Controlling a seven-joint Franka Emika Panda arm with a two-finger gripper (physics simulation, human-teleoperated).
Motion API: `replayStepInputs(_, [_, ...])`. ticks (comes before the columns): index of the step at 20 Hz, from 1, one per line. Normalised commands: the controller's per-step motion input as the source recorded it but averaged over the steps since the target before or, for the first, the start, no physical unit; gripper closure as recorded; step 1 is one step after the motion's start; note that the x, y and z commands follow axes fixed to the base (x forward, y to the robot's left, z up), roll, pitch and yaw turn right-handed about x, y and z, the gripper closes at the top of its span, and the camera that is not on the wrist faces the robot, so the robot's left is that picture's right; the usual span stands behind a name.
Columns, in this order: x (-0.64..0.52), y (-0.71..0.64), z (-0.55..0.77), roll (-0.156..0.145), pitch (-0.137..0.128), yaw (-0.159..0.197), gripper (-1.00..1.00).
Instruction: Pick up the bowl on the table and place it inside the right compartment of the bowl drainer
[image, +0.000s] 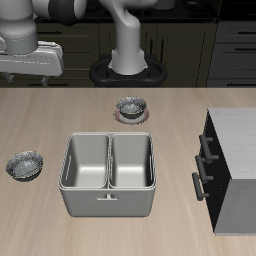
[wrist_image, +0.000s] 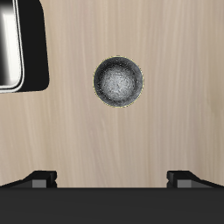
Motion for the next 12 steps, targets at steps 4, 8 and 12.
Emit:
replayStepInputs(4, [0.21,-0.51,0.06,-0.026,-0.013,0.0,-1.0])
replayStepInputs(8, [0.16,-0.45,0.02,-0.035,0.011,-0.044,-1.0])
replayStepInputs(12, [0.1,-0.38,-0.04,0.018,0.001,0.043,-1.0])
